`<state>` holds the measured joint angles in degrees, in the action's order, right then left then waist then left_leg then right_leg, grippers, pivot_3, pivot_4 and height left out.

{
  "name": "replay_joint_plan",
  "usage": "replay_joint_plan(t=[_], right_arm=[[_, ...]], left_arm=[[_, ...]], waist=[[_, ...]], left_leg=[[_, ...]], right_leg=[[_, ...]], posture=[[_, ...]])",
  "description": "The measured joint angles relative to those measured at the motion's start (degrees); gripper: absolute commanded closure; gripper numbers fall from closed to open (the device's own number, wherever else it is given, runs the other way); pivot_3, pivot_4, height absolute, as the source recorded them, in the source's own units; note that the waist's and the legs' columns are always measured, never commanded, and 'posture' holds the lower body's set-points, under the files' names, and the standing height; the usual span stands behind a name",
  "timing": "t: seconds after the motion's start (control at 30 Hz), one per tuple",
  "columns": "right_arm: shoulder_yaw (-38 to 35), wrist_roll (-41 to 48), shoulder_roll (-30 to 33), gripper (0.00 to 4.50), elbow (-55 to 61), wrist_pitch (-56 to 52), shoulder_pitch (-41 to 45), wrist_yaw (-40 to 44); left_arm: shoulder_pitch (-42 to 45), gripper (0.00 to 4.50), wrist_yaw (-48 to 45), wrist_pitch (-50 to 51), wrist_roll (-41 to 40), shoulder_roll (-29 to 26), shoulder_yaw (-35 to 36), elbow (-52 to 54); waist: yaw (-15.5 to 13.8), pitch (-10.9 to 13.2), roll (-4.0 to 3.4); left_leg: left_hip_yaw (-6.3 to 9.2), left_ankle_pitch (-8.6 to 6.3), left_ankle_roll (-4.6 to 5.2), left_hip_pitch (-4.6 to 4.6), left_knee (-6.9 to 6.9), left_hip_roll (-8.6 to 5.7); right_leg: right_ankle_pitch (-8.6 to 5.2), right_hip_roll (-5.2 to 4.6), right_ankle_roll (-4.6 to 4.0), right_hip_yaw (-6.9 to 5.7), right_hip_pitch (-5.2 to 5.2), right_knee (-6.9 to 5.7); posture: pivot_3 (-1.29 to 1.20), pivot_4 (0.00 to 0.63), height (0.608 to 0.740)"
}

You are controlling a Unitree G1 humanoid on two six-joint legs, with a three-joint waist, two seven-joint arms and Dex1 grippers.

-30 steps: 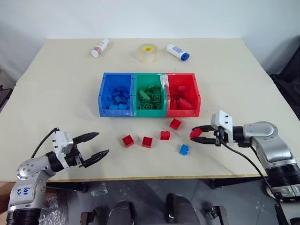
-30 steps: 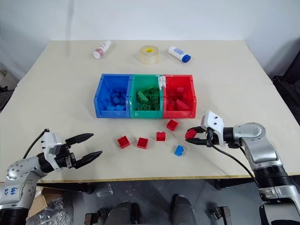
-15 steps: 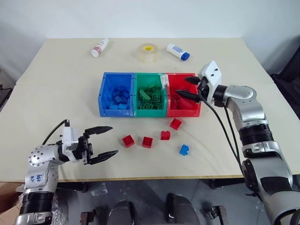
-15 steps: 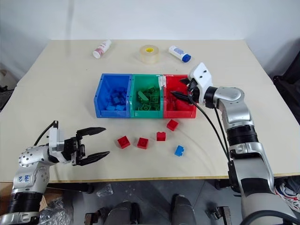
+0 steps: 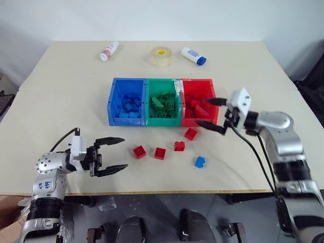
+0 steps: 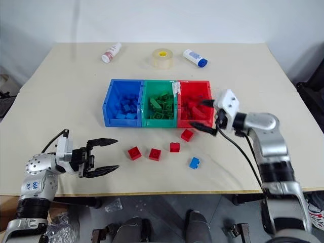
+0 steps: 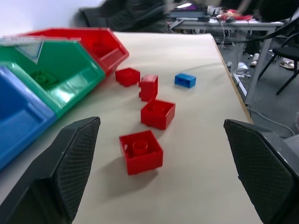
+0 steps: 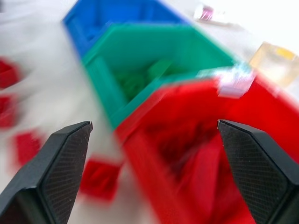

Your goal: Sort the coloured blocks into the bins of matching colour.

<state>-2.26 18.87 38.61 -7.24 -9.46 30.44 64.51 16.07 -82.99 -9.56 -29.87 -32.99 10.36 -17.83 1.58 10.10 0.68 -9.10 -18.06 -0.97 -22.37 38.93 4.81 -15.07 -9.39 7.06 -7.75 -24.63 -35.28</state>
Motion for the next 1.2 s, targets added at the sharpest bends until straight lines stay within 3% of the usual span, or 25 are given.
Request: replay_joint_plan(t=[0.2, 0.33, 0.53, 0.87, 1.2], right_arm=[[-8.3, 5.2, 11.9, 0.04, 13.1, -5.6, -20.9, 6.1], [-14.1, 5.8, 15.5, 0.04, 15.8, -6.3, -28.3, 7.5], [-14.4, 6.8, 16.1, 0.04, 19.1, -7.2, -28.3, 7.2], [2.8, 4.7, 9.9, 0.04, 22.7, -12.4, -18.9, 3.4], [9.7, 0.1, 5.6, 0.04, 16.5, -11.7, -13.7, 2.1]], left_arm=[[0.9, 0.00, -1.6, -1.1, 0.1, -0.1, -0.2, -2.9], [1.4, 0.00, -2.7, -1.5, 0.1, -0.2, -0.1, -4.2], [2.7, 0.00, -2.9, -2.2, 0.1, -0.2, -0.1, -6.3], [2.3, 0.00, -2.8, -2.3, 0.2, 0.7, -0.4, -4.4], [-3.8, 0.00, -0.2, -0.7, -0.1, 0.7, -0.1, 2.6]], waist=[[-0.1, 0.0, 0.00], [0.2, 0.0, 0.00], [-0.1, 0.0, 0.01], [0.0, 0.0, 0.01], [0.0, 0.0, 0.03]], left_leg=[[0.02, -0.07, 0.04, 0.03, 0.05, 0.00], [-0.01, -0.08, 0.03, 0.13, 0.05, 0.02], [0.01, -0.09, 0.04, 0.09, 0.09, 0.02], [0.03, -0.09, 0.04, 0.05, 0.12, 0.01], [0.03, -0.11, 0.06, 0.04, 0.13, 0.01]], right_leg=[[0.00, 0.00, 0.00, -0.01, 0.09, 0.20], [0.00, 0.00, 0.00, 0.03, 0.09, 0.26], [0.00, 0.00, -0.01, 0.03, 0.09, 0.27], [0.00, -0.01, -0.01, 0.01, 0.07, 0.18], [0.01, 0.00, 0.01, 0.00, 0.08, 0.17]], posture=[[0.00, 0.150, 0.740], [0.00, 0.150, 0.740], [0.00, 0.150, 0.740], [0.00, 0.150, 0.740], [0.00, 0.150, 0.740]])
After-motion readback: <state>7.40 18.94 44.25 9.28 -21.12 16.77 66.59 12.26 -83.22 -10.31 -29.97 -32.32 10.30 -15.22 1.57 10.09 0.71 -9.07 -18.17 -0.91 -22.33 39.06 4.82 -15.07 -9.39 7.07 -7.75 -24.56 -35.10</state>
